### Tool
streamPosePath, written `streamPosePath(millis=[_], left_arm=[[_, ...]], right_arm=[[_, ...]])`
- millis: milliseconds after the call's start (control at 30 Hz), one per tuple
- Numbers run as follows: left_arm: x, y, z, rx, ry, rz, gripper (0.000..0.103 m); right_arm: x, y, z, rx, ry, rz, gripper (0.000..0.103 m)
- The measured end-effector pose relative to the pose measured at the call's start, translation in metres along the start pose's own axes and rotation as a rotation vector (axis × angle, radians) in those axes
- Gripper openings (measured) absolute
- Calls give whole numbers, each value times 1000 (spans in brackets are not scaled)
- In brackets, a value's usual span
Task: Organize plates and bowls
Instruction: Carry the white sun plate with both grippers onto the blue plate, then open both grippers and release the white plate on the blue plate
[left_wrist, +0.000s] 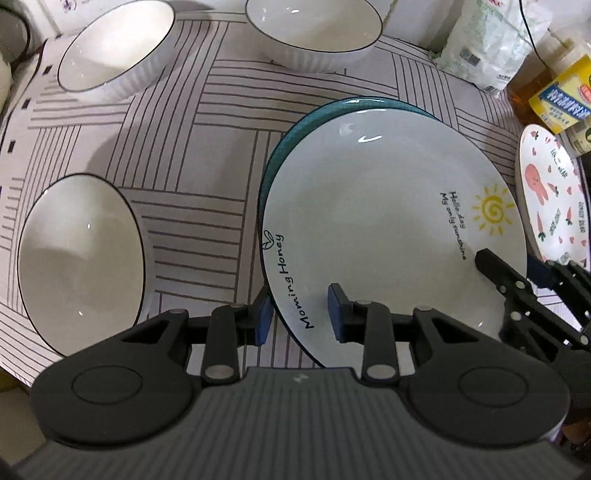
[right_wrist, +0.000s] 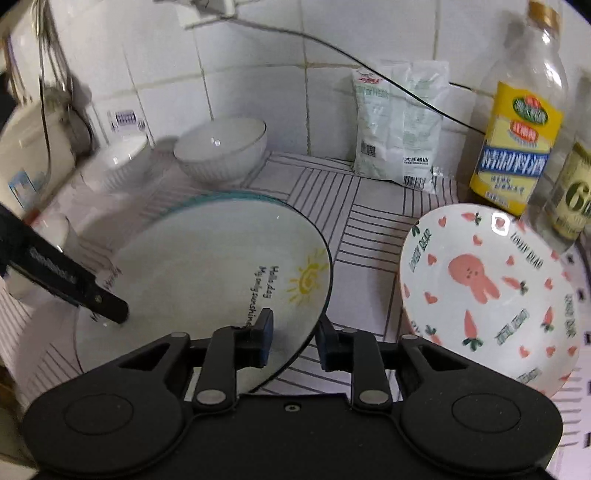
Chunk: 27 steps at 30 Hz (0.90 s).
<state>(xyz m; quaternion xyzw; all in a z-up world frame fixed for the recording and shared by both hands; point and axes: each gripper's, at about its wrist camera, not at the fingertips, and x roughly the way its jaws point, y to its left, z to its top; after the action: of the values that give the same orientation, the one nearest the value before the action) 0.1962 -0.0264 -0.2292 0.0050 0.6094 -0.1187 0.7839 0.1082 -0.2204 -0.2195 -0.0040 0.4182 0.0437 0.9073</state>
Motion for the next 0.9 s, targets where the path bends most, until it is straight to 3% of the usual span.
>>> streamPosePath(millis=[133, 333, 500, 567, 700, 900], left_arm=[[0, -7, 2, 31, -18, 45, 30], [2, -11, 5, 62, -34, 102, 29], [-1, -11, 4, 49, -17, 109, 28], [-10, -13, 0, 53, -30, 109, 28], [-37, -23, -9, 86, -66, 100, 30], [-79, -44, -32, 175, -101, 103, 31]], right_arm=[[7, 11, -1, -43, 1, -73, 39], [13, 13, -4, -37, -18, -86, 39], [14, 16, -7, -32, -40, -96, 41], [11, 24, -5, -94, -24, -132, 41], [-11, 34, -4, -211, -62, -149, 46], [-66, 36, -4, -210, -100, -165, 57]])
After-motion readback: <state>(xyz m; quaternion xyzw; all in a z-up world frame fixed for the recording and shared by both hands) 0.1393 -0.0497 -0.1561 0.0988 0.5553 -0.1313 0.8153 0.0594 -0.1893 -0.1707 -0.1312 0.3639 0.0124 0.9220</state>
